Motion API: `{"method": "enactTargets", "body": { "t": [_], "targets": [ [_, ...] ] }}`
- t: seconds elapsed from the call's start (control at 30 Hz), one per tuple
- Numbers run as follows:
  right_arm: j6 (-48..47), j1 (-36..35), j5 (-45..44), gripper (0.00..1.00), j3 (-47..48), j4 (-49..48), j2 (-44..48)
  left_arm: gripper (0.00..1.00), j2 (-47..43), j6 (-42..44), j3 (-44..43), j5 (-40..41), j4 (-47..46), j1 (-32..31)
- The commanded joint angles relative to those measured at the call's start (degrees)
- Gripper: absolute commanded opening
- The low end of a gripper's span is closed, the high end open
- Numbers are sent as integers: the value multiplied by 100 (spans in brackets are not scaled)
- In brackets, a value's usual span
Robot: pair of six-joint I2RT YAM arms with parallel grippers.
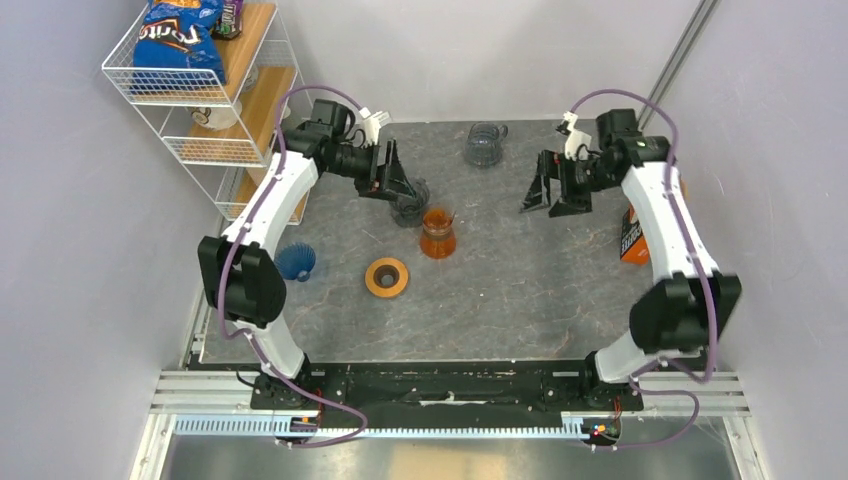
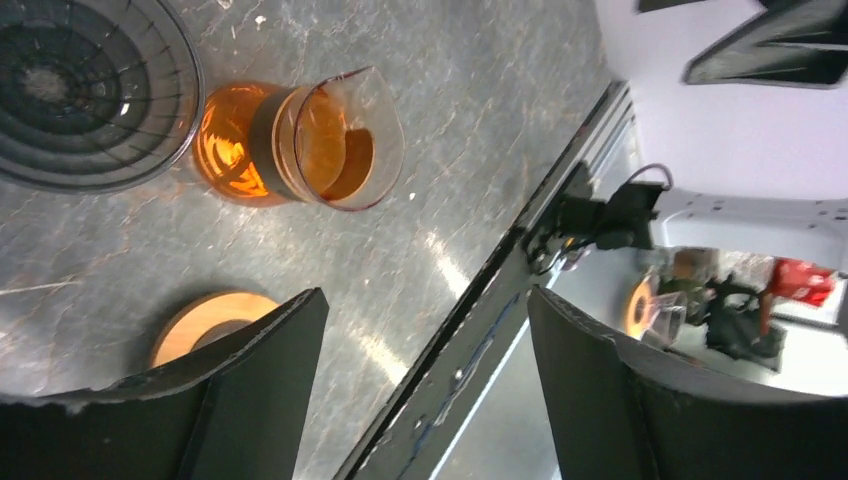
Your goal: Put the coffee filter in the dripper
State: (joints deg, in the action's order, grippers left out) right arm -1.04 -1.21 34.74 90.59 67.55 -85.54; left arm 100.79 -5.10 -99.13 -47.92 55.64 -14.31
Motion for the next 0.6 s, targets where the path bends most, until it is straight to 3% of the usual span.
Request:
{"method": "enactTargets", "body": {
  "t": [0.0, 0.07, 0.17, 0.37, 0.57],
  "targets": [
    [1123, -15, 1036, 99, 415, -872, -1036, 74, 79, -1752, 400, -222, -1893, -33],
    [1370, -73, 1105, 95, 676, -1149, -1551, 64, 315, -2066, 508, -13, -2217, -28],
    [1692, -167, 1160, 87, 1000, -1547, -2251, 59, 654, -2564, 662, -39, -2706, -21],
    [2012, -448, 1199, 72, 1763, -2175, -3423, 54, 1025, -2776, 818, -55, -3306, -108],
    [2649, -707, 1389, 61, 1853, -3024, -4088, 54, 1345, -2692, 715, -46, -3387, -108]
  ]
}}
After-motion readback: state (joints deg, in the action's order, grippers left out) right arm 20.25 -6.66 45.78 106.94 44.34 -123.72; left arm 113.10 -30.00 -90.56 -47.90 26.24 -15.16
